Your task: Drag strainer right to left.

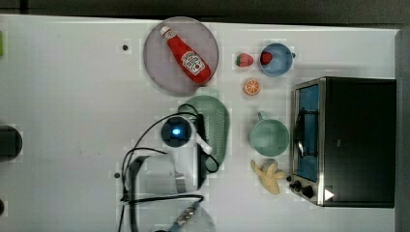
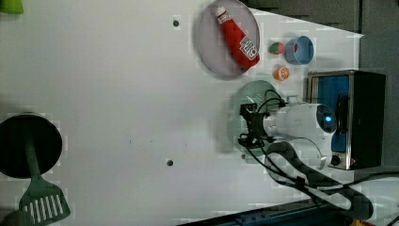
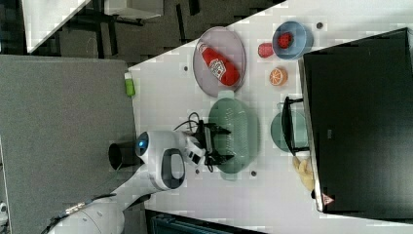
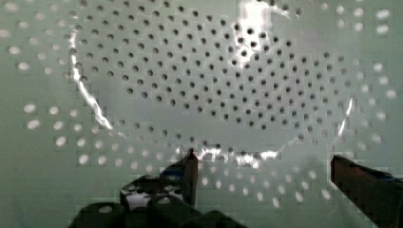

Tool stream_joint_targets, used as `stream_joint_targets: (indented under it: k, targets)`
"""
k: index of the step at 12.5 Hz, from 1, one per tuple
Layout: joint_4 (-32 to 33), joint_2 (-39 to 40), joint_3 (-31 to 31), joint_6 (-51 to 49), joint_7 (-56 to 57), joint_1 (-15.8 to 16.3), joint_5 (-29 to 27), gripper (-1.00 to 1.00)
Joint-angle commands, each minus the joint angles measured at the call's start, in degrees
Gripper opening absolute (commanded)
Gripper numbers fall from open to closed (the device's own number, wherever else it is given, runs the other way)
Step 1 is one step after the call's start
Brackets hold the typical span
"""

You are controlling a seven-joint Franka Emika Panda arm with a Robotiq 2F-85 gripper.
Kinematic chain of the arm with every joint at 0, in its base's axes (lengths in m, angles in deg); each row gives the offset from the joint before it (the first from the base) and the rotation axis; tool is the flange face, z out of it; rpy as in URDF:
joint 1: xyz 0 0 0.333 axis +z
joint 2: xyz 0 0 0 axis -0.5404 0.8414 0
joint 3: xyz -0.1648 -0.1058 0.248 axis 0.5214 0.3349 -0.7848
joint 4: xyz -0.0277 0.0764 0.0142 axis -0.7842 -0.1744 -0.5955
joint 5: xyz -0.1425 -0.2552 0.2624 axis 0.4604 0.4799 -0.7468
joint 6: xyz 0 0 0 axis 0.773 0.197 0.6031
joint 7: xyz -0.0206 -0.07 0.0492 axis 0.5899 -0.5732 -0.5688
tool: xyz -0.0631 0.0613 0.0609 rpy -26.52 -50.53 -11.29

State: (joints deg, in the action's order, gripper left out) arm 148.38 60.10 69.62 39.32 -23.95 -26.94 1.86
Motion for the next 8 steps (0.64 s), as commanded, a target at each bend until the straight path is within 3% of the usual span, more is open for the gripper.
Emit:
stream_joint_targets:
  k: [1, 8]
  targets:
    - [-0.92, -1.39, 0.30, -0.43, -8.43, 3.50, -0.28, 1.00]
    - [-2.88, -0.82, -2.75, -0.48, -21.35, 10.43, -0.36, 1.00]
